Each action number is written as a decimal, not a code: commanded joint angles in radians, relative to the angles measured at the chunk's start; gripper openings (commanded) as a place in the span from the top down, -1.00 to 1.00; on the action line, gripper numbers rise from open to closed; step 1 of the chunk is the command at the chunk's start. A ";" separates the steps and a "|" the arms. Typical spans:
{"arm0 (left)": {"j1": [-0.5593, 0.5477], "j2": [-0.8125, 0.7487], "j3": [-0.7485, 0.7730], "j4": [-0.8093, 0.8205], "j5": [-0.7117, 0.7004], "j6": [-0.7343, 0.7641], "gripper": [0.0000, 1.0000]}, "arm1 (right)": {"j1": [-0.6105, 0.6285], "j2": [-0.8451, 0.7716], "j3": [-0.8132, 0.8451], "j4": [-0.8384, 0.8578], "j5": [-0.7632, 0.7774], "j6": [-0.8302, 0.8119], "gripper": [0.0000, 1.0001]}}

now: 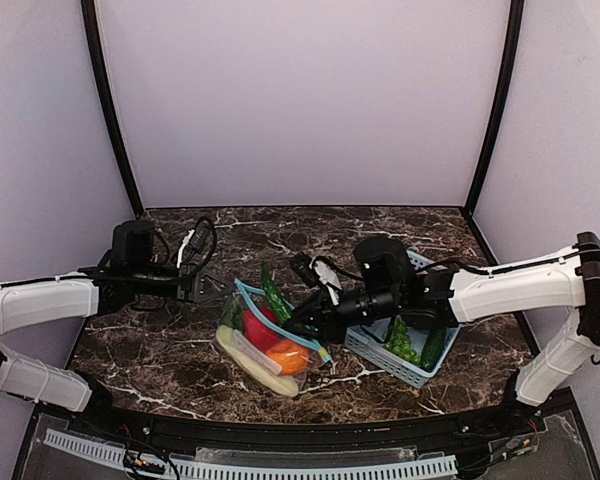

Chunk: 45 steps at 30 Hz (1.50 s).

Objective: Place the food in the zip-top bag and seal the zipper
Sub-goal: Place the fake vegetable in the zipper food storage bag.

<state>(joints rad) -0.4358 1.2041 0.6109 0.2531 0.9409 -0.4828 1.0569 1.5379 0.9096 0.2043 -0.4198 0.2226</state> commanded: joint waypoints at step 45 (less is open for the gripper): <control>0.000 0.020 0.043 0.015 0.033 0.026 0.99 | -0.028 0.221 0.465 -0.393 0.166 0.192 0.42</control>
<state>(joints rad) -0.4358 1.2190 0.6231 0.2535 0.9501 -0.4732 1.0382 1.7409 1.3403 -0.1875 -0.2493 0.4030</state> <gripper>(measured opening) 0.008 0.316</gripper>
